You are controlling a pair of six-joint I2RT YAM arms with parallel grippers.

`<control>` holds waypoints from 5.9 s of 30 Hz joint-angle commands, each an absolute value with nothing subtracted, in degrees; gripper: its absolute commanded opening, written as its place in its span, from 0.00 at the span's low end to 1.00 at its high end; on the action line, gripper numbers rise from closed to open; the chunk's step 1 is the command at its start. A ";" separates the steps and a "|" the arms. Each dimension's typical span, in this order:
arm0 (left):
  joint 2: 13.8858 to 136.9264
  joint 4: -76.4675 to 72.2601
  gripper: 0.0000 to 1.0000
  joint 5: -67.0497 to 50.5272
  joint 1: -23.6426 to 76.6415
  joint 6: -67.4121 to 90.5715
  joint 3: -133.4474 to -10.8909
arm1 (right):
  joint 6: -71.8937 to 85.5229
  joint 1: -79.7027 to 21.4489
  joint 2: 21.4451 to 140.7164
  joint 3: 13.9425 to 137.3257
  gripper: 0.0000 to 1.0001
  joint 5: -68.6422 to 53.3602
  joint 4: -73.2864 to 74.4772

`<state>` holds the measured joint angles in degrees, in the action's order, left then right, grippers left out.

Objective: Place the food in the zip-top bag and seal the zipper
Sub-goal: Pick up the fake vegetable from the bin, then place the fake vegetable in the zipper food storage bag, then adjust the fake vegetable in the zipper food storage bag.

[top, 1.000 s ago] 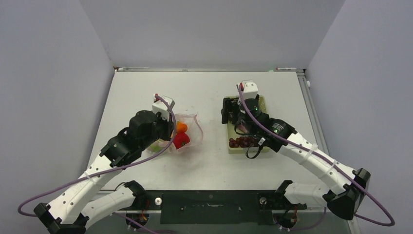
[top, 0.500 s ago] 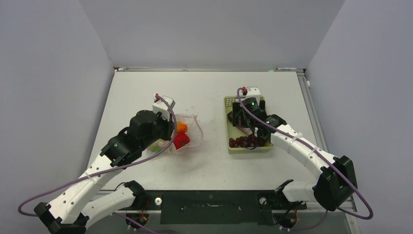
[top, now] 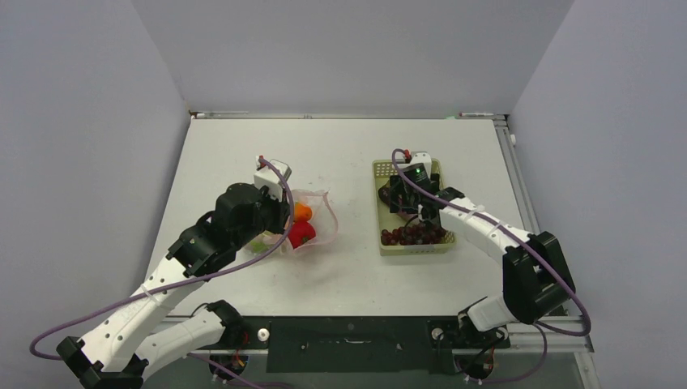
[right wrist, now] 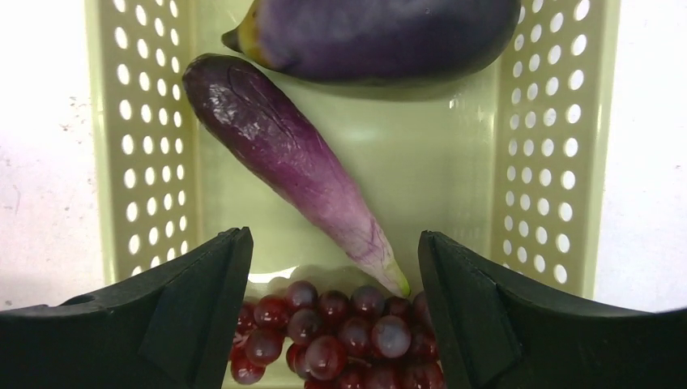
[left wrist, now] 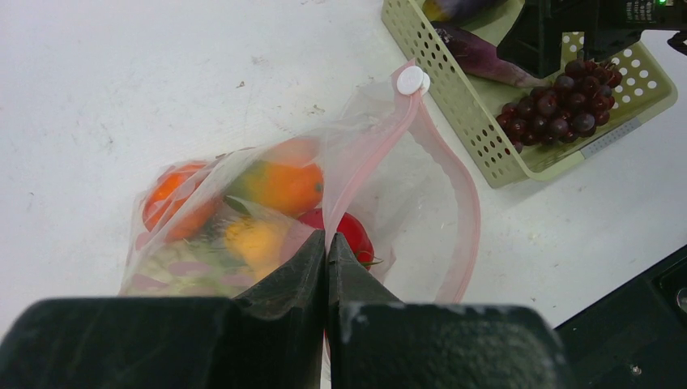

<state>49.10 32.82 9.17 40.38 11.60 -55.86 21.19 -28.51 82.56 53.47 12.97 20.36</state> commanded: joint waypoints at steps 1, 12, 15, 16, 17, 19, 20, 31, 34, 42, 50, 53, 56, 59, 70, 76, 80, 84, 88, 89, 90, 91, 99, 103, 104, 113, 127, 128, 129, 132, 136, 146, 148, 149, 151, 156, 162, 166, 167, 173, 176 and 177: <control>48.43 30.77 0.00 8.50 40.03 11.78 -56.43 | 20.16 -26.88 84.93 53.34 0.76 10.51 16.57; 48.08 30.89 0.00 8.36 40.00 11.74 -56.43 | 19.62 -25.76 93.33 54.86 0.76 7.78 15.21; 48.00 30.86 0.00 8.29 39.96 11.70 -56.41 | 19.57 -25.75 94.49 54.94 0.76 6.97 15.12; 47.99 30.93 0.00 8.24 39.95 11.69 -56.42 | 19.50 -25.75 94.66 54.87 0.75 6.88 15.10; 47.99 30.89 0.00 8.18 40.00 11.69 -56.45 | 19.47 -25.75 94.68 54.76 0.73 6.85 15.10; 48.01 30.91 0.00 8.04 39.99 11.69 -56.43 | 19.50 -25.75 94.49 54.48 0.70 6.79 15.00; 48.07 30.91 0.00 8.00 39.96 11.69 -56.46 | 19.50 -25.75 94.38 54.45 0.70 6.84 15.03; 48.34 30.93 0.00 7.84 39.94 11.77 -56.51 | 19.85 -25.84 92.70 55.43 0.33 7.05 16.11; 48.34 30.90 0.00 7.85 39.92 11.82 -56.51 | 20.07 -25.92 91.49 55.46 0.26 7.97 16.35; 48.52 30.87 0.00 7.66 39.99 11.78 -56.51 | 20.77 -26.01 85.50 55.70 0.22 11.02 16.65; 48.32 30.87 0.00 7.78 39.97 11.87 -56.47 | 21.87 -27.08 76.35 53.91 0.22 13.84 14.09; 48.34 30.83 0.00 7.69 39.97 11.87 -56.51 | 21.96 -27.85 72.89 53.19 0.22 13.53 13.02; 48.42 30.86 0.00 7.65 39.99 11.87 -56.51 | 21.88 -28.93 70.57 53.69 0.22 12.72 13.41; 48.34 30.89 0.00 7.65 39.94 11.95 -56.49 | 21.63 -30.89 69.10 55.11 0.22 12.83 14.93; 48.29 30.93 0.00 7.98 39.99 12.04 -56.51 | 14.45 -41.37 63.94 59.32 0.23 10.52 20.11; 48.38 30.86 0.00 8.00 39.97 12.04 -56.51 | 10.30 -47.29 62.12 61.46 0.24 7.97 24.98; 48.43 30.92 0.00 8.00 39.97 12.04 -56.48 | 8.71 -52.01 62.00 62.69 0.24 8.10 28.18; 48.43 30.94 0.00 8.03 39.95 12.04 -56.51 | 7.51 -56.85 63.32 64.11 0.24 8.70 31.33; 48.43 31.02 0.00 8.01 39.99 12.04 -56.51 | 6.87 -60.69 65.19 65.11 0.25 9.30 34.02; 48.42 30.99 0.00 8.00 39.99 12.04 -56.49 | 6.79 -61.54 65.74 65.42 0.25 9.23 34.65; 48.43 30.96 0.00 8.01 39.92 12.04 -56.51 | 6.69 -62.69 66.47 65.68 0.25 9.29 35.23; 48.43 30.96 0.00 8.00 39.98 12.04 -56.47 | 6.68 -63.18 67.14 66.01 0.25 9.39 35.78; 48.25 30.98 0.00 8.00 39.98 12.04 -56.50 | 7.38 -67.39 72.47 68.95 0.27 11.10 37.20; 48.25 30.98 0.00 7.87 39.99 12.04 -56.50 | 7.65 -68.34 75.39 71.35 0.28 12.34 38.74; 48.25 30.91 0.00 7.89 39.95 12.04 -56.51 | 7.73 -68.56 76.09 71.98 0.28 12.72 39.09; 48.08 30.85 0.00 7.53 39.98 12.04 -56.51 | 9.15 -69.84 80.60 77.47 0.37 14.65 40.89; 48.01 30.88 0.00 7.39 39.99 12.04 -56.53 | 10.69 -69.93 85.37 82.05 0.45 16.99 39.20; 47.99 30.93 0.00 7.41 39.98 12.04 -56.54 | 10.84 -69.92 85.22 82.01 0.45 17.24 38.95; 47.92 30.91 0.00 7.40 39.98 12.04 -56.47 | 11.21 -69.96 84.94 81.93 0.46 17.66 38.75; 48.08 30.86 0.00 7.44 39.95 12.04 -56.52 | 12.10 -69.93 83.66 81.30 0.47 17.42 38.06; 48.07 30.87 0.00 7.39 39.98 12.04 -56.54 | 13.59 -69.89 82.03 79.84 0.47 17.03 37.88; 48.16 30.93 0.00 7.37 39.97 12.17 -56.49 | 16.58 -69.79 78.63 74.73 0.47 15.10 37.97; 48.16 30.93 0.00 7.35 39.98 12.13 -56.54 | 17.22 -69.75 77.91 73.37 0.47 14.33 37.05; 48.12 30.94 0.00 7.32 39.99 12.13 -56.52 | 17.53 -69.77 77.57 72.50 0.48 13.89 36.47; 48.16 30.90 0.00 7.30 39.98 12.13 -56.51 | 17.96 -69.47 76.85 70.79 0.48 12.72 34.93; 48.22 30.91 0.00 7.30 39.98 12.13 -56.51 | 18.77 -68.20 75.63 68.21 0.47 9.90 32.31; 48.16 30.91 0.00 7.39 39.99 12.20 -56.51 | 19.07 -67.47 75.27 67.18 0.35 8.77 30.98; 48.23 30.87 0.00 7.46 39.99 12.18 -56.51 | 19.07 -67.29 75.19 67.06 0.22 8.76 30.53; 48.25 30.93 0.00 7.47 39.96 12.13 -56.50 | 19.07 -67.25 75.04 67.14 0.18 8.86 30.51; 48.32 30.88 0.00 7.30 39.97 12.13 -56.51 | 18.43 -67.35 75.28 68.27 0.05 7.82 29.99; 48.34 30.97 0.00 7.29 39.95 12.13 -56.57 | 18.03 -67.31 76.04 69.54 0.05 6.33 29.80; 48.34 31.00 0.00 7.29 39.98 12.13 -56.53 | 17.90 -67.31 76.45 69.96 0.05 6.06 29.78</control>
<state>48.86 32.88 8.08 40.32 11.62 -55.86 18.61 -67.53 77.32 67.42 7.60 32.58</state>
